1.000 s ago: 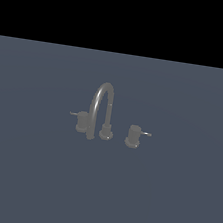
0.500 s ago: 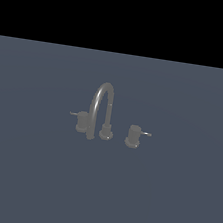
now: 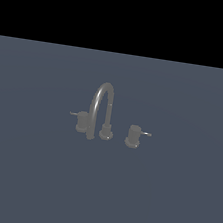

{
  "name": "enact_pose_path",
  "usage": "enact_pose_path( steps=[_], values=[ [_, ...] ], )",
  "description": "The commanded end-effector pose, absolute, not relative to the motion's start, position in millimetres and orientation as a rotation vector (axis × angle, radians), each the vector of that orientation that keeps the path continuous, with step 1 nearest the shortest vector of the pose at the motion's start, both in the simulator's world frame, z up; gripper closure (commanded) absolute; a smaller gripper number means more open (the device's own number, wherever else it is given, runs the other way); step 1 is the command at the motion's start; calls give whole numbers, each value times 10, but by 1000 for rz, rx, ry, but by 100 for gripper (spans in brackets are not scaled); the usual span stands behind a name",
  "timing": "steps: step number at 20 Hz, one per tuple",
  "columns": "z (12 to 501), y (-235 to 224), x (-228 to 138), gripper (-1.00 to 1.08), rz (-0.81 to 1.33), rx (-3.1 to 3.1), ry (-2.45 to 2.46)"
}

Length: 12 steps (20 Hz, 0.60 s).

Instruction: Turn on the faucet by rotating a designated handle.

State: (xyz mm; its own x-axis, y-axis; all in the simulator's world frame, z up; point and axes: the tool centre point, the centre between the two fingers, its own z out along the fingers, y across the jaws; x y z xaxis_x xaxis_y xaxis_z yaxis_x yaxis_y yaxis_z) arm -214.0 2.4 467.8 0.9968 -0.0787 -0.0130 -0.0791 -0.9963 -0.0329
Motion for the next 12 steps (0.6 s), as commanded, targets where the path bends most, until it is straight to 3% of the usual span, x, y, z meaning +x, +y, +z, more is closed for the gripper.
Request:
enact_pose_path(
  steps=[1,12],
  values=[
    [4588,29,-2006,108,27,-3078,194],
    [3912,8,-1230,108,97,-2895,673]
  ],
)
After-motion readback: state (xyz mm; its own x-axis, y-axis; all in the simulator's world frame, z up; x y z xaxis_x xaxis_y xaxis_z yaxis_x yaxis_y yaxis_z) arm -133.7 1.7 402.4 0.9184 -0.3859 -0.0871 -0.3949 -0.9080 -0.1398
